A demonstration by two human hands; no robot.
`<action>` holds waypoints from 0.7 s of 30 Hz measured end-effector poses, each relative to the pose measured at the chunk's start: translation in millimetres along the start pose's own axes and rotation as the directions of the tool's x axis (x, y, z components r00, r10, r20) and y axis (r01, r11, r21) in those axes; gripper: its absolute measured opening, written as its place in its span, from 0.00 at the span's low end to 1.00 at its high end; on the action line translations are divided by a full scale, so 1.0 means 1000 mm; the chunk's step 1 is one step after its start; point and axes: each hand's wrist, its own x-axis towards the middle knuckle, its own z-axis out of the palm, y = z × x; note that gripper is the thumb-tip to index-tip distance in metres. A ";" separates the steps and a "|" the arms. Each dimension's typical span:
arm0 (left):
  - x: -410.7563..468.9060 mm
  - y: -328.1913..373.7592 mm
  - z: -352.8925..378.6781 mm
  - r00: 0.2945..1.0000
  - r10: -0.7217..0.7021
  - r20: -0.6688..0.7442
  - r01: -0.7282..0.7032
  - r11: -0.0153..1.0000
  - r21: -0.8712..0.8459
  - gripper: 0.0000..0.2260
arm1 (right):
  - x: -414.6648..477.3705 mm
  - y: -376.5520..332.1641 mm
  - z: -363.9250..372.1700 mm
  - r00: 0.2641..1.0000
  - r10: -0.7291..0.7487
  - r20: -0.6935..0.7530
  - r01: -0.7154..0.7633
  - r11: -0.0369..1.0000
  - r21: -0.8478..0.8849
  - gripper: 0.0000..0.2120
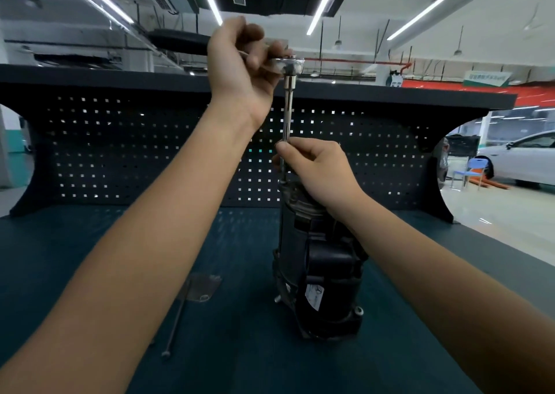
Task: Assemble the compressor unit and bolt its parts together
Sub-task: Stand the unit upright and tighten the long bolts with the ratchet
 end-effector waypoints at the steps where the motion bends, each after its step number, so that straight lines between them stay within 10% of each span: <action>1: 0.004 0.002 0.000 0.995 -0.099 0.001 0.099 0.991 -0.092 0.20 | 0.000 0.001 0.000 1.000 0.001 0.006 -0.001 1.000 0.007 0.09; 7: 0.002 0.009 0.000 0.967 -0.254 -0.021 0.248 0.957 -0.150 0.16 | -0.002 -0.003 0.005 0.997 -0.050 0.051 0.050 0.999 0.011 0.15; 11: -0.022 -0.001 -0.001 0.995 0.083 0.058 -0.090 0.986 0.138 0.14 | -0.003 -0.004 0.003 0.994 -0.106 0.002 0.106 0.994 -0.015 0.10; 15: -0.043 -0.016 -0.003 0.891 0.379 0.250 -0.454 0.747 0.486 0.13 | -0.004 -0.006 0.002 0.994 -0.103 -0.031 0.103 0.995 -0.005 0.09; 21: -0.012 0.006 -0.002 0.999 0.031 0.021 -0.034 0.981 0.192 0.15 | -0.002 -0.007 0.002 0.999 -0.036 -0.009 0.037 0.995 0.096 0.06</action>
